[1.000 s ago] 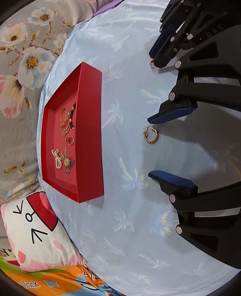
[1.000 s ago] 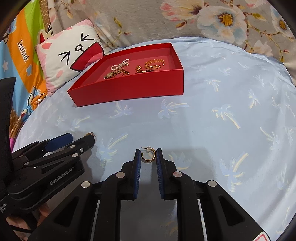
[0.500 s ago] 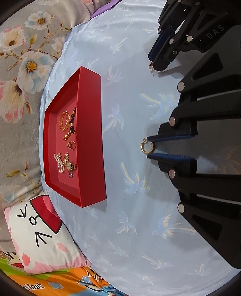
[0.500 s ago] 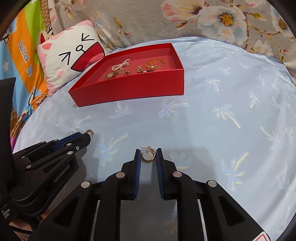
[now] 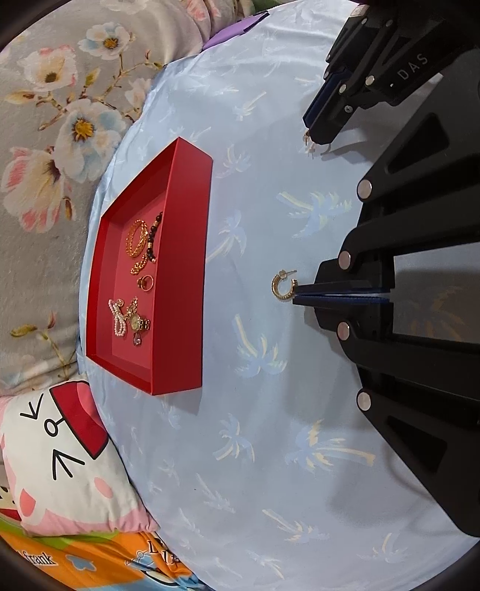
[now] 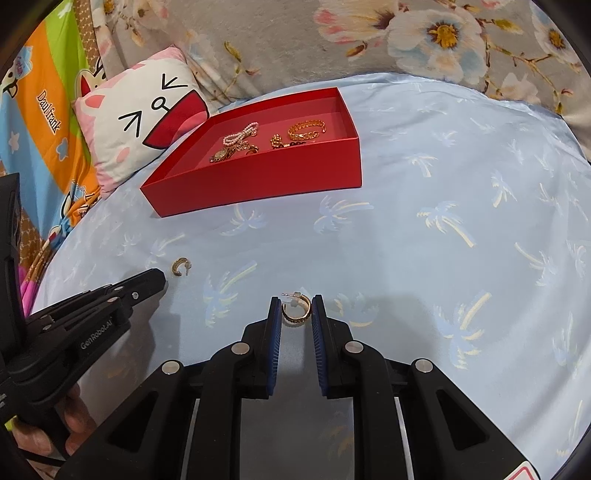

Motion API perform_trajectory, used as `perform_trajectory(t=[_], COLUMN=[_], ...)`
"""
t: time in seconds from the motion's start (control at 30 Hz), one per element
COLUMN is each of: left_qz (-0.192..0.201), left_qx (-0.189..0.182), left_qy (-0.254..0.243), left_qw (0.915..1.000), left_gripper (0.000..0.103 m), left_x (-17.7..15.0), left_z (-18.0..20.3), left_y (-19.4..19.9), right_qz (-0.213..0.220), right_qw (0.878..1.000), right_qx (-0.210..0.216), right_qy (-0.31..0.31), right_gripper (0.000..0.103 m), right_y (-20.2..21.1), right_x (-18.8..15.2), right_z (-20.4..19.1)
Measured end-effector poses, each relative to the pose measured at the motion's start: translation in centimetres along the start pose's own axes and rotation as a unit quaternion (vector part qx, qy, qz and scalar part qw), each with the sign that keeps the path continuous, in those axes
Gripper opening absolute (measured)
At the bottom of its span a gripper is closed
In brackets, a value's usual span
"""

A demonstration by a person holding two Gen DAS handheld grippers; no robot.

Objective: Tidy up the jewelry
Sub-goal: 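Carry both hoop earrings into the red tray and open both tools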

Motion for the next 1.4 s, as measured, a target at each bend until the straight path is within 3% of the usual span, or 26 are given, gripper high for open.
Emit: perform_trajectory(t=[0.13,0.2,0.23,0.27,0.5,0.6,0.73,1.13,1.4], left_qz=[-0.007,-0.010,-0.009,-0.006,-0.004,-0.004,-0.003,0.017,0.049], left_qx=[-0.007,-0.002,0.000,0.005,0.021,0.021,0.019,0.008,-0.008], left_qy=[0.003,0.001,0.000,-0.003,-0.022,-0.019,-0.017,-0.011,0.006], left_qw=[1.0000,1.0000,1.0000,1.0000,0.9995,0.9996,0.9997,0.9998,0.9988], left_gripper=[0.001,0.013,0.026,0.029,0.029,0.016,0.011,0.011,0.011], left_x=[0.2,0.4,0.5,0.6,0.9,1.1,1.0,1.9,4.7], left_z=[0.0,0.3,0.3,0.5,1.7,1.7,1.6,1.1,-0.7], left_y=[-0.2,-0.5,-0.6,-0.6,-1.6,-1.7,-1.6,1.6,6.2], right_qz=[0.001,0.001,0.001,0.001,0.001,0.001,0.003,0.025,0.063], right_qw=[1.000,1.000,1.000,1.000,1.000,1.000,1.000,1.000,0.997], right_qx=[0.003,0.003,0.002,0.002,0.003,0.003,0.004,0.018,0.029], right_qy=[-0.002,-0.001,-0.002,-0.002,-0.003,-0.003,-0.003,0.004,0.033], right_gripper=[0.016,0.016,0.016,0.016,0.016,0.016,0.016,0.016,0.015], right_y=[0.0,0.0,0.1,0.1,0.1,0.0,0.1,2.4,6.4], right_x=[0.0,0.0,0.0,0.0,0.0,0.0,0.1,1.3,3.9], right_z=[0.0,0.1,0.1,0.1,0.0,0.0,-0.1,-1.6,-3.9])
Point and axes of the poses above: each gripper's, at about its wrist camera, not at the fingertips, and y roughly against the way its jaws point, z to its right, x to its top, the point moved 3 cm from there along -y, roughly the way its jaws point, and after that the axes turned 10 degrees about x, right-handed, at the moved point
